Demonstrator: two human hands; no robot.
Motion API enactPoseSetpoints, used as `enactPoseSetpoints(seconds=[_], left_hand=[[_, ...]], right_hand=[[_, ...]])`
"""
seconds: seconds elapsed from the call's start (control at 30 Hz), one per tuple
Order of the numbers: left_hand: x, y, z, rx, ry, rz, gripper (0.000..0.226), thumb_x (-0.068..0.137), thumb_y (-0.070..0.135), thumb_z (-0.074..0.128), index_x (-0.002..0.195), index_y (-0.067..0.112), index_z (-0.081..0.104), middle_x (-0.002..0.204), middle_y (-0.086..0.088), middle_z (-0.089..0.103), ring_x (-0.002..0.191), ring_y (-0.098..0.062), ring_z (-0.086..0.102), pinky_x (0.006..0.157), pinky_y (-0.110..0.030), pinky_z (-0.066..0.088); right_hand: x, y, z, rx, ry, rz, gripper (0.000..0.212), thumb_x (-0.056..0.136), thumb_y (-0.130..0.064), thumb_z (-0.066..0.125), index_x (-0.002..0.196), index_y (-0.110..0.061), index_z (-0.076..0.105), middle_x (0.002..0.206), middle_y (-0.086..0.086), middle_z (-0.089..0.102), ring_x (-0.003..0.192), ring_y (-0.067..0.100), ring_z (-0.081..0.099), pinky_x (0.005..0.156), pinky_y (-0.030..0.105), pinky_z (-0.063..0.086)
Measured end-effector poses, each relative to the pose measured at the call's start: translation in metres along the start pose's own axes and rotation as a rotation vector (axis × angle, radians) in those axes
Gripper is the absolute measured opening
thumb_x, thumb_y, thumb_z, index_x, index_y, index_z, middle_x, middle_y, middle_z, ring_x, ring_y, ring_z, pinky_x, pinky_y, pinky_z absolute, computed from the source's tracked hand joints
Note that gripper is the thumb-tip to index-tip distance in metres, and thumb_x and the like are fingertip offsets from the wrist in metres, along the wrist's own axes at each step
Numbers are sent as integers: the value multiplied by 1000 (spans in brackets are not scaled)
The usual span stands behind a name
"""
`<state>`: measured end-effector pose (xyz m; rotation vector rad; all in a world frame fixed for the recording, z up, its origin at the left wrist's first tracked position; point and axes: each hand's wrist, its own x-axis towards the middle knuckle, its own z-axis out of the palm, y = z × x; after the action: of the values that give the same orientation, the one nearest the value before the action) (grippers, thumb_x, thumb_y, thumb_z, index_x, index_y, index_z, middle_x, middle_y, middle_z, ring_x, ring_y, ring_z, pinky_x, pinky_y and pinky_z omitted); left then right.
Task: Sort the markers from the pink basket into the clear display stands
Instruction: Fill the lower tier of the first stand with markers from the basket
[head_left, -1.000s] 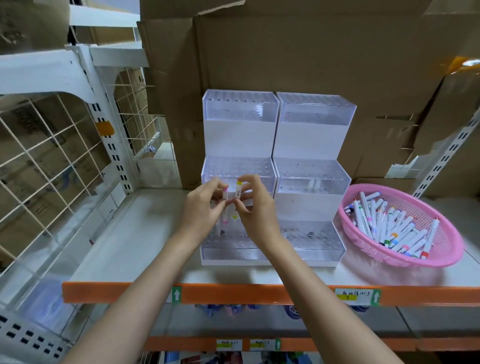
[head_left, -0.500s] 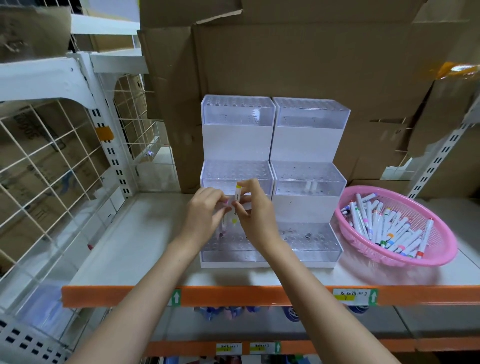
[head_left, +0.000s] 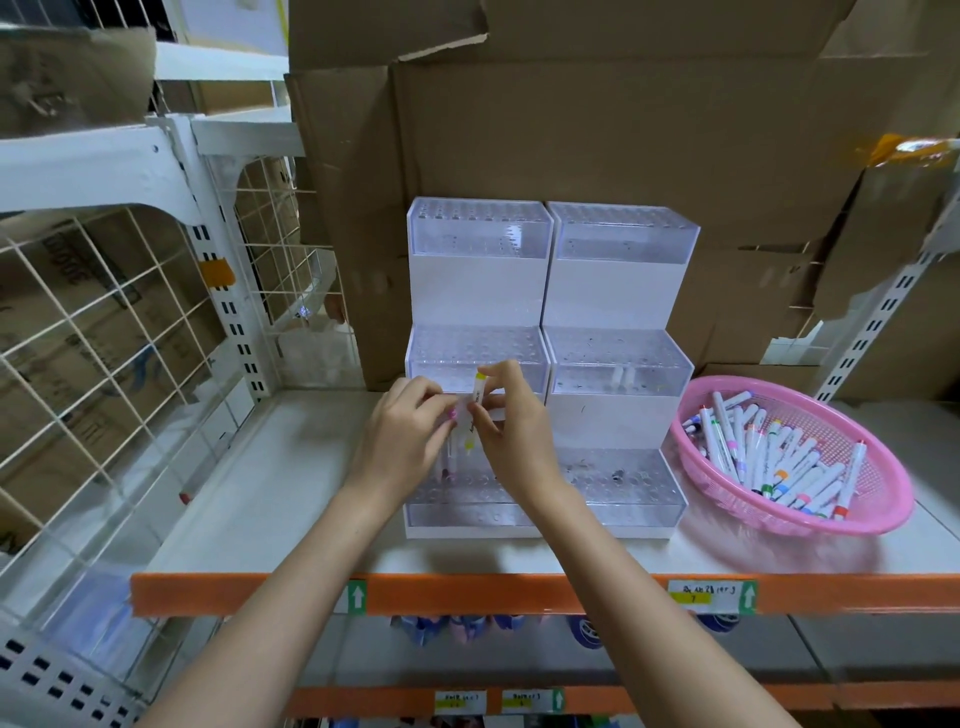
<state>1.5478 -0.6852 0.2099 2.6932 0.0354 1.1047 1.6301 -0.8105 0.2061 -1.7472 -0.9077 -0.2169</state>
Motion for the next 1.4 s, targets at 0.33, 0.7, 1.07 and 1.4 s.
enactPoseSetpoints(seconds=[0.33,0.7,1.07,1.4], left_hand=[[-12,0,-8,12,-90,7,31,77,-5,65,105,7,69,98,-4,60,91,-23,56,69,-38,54],[-13,1,-6,-4,-67,-10,35,72,-11,60,102,6,68,95,-5,60,89,-25,55,73,-38,52],[-14,1,-7,2,-74,-27,39,72,-12,60,105,6,68,97,-5,59,91,-24,55,74,-37,52],[-13,10,-7,59,-49,-64,33,75,-2,58,105,8,68,98,-5,61,92,-23,55,77,-36,51]], right_hand=[[-3,6,5,-141,-47,-3,28,90,-9,62,102,-25,43,81,4,61,75,23,62,68,45,54],[4,3,1,-384,-129,-71,10,89,-10,56,94,-13,48,76,6,62,68,31,56,61,42,49],[1,5,2,-409,-98,-86,10,93,-16,57,94,-11,65,84,6,68,73,29,60,62,41,49],[-6,1,-10,-437,-152,-63,25,90,-29,63,110,-17,55,94,0,65,82,22,58,66,37,50]])
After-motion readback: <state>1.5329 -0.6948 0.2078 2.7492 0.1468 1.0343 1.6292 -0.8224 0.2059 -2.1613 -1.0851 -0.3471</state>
